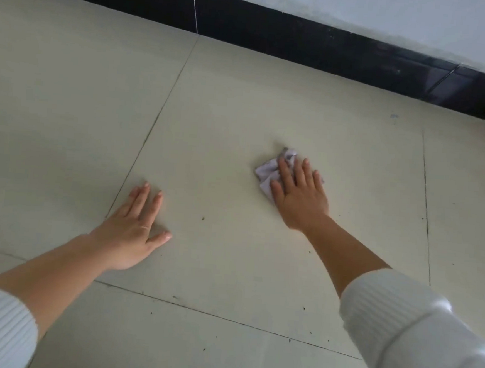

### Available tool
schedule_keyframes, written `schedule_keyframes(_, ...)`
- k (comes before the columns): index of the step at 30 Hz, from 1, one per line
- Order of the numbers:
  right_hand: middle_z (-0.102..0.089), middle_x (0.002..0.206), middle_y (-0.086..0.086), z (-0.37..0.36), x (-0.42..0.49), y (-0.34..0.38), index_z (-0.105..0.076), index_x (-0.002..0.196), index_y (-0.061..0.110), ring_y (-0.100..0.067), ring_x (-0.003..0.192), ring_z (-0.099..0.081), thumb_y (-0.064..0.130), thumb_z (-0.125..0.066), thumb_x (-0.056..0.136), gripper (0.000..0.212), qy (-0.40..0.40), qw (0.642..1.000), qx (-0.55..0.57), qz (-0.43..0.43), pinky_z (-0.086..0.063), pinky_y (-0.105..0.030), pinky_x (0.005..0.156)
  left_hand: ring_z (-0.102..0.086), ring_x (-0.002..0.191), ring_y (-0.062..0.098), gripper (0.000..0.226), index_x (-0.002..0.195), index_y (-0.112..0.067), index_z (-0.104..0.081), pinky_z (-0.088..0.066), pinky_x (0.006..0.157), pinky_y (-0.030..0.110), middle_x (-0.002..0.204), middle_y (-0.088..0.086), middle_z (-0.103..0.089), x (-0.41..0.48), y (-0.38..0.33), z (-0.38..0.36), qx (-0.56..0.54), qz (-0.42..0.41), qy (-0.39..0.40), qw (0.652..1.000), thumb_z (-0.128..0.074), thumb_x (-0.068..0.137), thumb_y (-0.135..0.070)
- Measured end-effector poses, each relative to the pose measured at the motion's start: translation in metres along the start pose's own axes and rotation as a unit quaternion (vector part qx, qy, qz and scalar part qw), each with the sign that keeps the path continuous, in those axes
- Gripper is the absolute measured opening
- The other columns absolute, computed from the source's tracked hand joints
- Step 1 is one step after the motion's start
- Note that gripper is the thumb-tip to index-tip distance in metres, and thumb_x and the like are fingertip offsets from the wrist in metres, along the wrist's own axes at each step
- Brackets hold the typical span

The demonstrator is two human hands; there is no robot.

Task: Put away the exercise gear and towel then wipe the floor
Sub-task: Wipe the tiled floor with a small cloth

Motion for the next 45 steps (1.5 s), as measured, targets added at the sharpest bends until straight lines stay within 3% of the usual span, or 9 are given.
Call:
schedule_keyframes(4,0.009,0.162,-0.012,0.009,0.016,-0.056,0.011,0.154,0.020,-0.028,0.148,0.011,0.045,-0.007,0.102,0.060,0.016,0.990,0.025,-0.140,0.005,-0.042,0.120,0.024,0.142,0.022,0.087,0.145,-0.009,0.023,0.007,0.117,0.034,0.152,0.011,0.031,-0.002,-0.011,-0.006,-0.002,0.029,-0.049,0.998,-0.022,0.092,-0.061)
schedule_keyframes(8,0.011,0.162,-0.010,0.000,-0.008,-0.040,0.009,0.154,0.022,-0.028,0.148,0.014,0.043,-0.010,0.102,0.059,0.013,0.989,0.069,-0.130,0.009,-0.040,0.119,0.032,0.138,0.016,0.095,0.133,-0.008,0.035,0.012,0.115,0.032,0.146,0.009,0.039,-0.002,-0.008,-0.003,0.045,-0.006,-0.060,0.997,0.008,0.072,-0.076)
schedule_keyframes(14,0.021,0.159,-0.004,-0.030,-0.100,0.081,0.015,0.152,0.027,-0.027,0.143,0.027,0.046,-0.010,0.102,0.059,0.046,0.993,0.072,0.083,0.014,-0.041,0.118,0.043,0.129,0.014,0.108,0.130,-0.012,0.039,0.021,0.110,0.028,0.137,0.004,0.049,0.003,-0.007,-0.009,0.041,-0.039,-0.029,0.998,0.029,0.051,-0.084)
schedule_keyframes(21,-0.037,0.153,-0.006,-0.058,-0.152,0.132,-0.035,0.147,0.024,-0.026,0.143,-0.029,0.048,-0.029,0.098,0.055,0.030,0.929,-0.027,0.368,-0.014,-0.040,0.116,0.041,0.130,0.011,0.107,0.130,-0.014,0.038,0.025,0.106,0.024,0.141,0.001,0.045,0.010,0.002,-0.007,0.041,-0.078,-0.060,0.994,0.022,0.053,-0.087)
schedule_keyframes(24,-0.039,0.149,-0.019,-0.035,-0.079,0.089,-0.029,0.150,0.015,-0.035,0.140,-0.034,0.047,-0.008,0.102,0.061,-0.024,0.980,-0.021,0.195,-0.020,-0.045,0.117,0.033,0.136,0.007,0.099,0.145,-0.020,0.020,0.020,0.110,0.026,0.151,-0.004,0.033,0.015,0.018,0.006,0.082,-0.117,-0.101,0.985,0.014,0.067,-0.081)
schedule_keyframes(26,-0.019,0.158,-0.019,-0.015,-0.040,0.065,-0.011,0.154,0.016,-0.034,0.147,-0.014,0.052,0.009,0.097,0.070,-0.047,0.997,-0.007,0.055,-0.008,-0.043,0.119,0.032,0.137,0.008,0.093,0.147,-0.027,0.015,0.012,0.115,0.031,0.152,-0.004,0.031,0.018,0.038,0.014,0.092,-0.120,-0.123,0.981,0.017,0.070,-0.079)
schedule_keyframes(30,0.016,0.160,-0.012,-0.007,0.002,0.061,0.017,0.151,0.020,-0.026,0.147,0.018,0.046,-0.004,0.101,0.061,-0.002,0.990,0.050,-0.131,0.010,-0.041,0.120,0.042,0.131,0.012,0.083,0.140,-0.037,0.030,0.015,0.114,0.034,0.142,-0.002,0.046,0.018,0.082,0.011,0.039,-0.061,-0.118,0.990,0.011,0.071,-0.078)
schedule_keyframes(41,0.022,0.157,-0.007,-0.042,-0.112,0.223,0.020,0.149,0.027,-0.022,0.144,0.025,0.055,-0.001,0.097,0.063,0.090,0.994,0.030,0.060,0.016,-0.037,0.117,0.029,0.140,0.023,0.076,0.147,-0.032,0.019,0.013,0.115,0.042,0.153,0.008,0.031,0.023,0.090,0.007,-0.022,-0.086,-0.131,0.987,-0.018,0.088,-0.065)
schedule_keyframes(45,-0.014,0.156,-0.010,-0.053,-0.163,0.249,-0.015,0.152,0.022,-0.025,0.146,-0.017,0.050,-0.002,0.100,0.061,0.065,0.996,0.022,0.053,-0.016,-0.043,0.117,0.027,0.141,0.025,0.074,0.148,-0.031,0.015,0.012,0.114,0.043,0.154,0.010,0.028,0.024,0.089,0.010,-0.029,-0.101,-0.135,0.985,-0.025,0.093,-0.059)
Point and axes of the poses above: each hand's wrist, its own x-axis towards the middle knuckle, its own z-axis out of the back of the hand, y = z × x, the point moved 7 cm from there along x, towards the middle knuckle
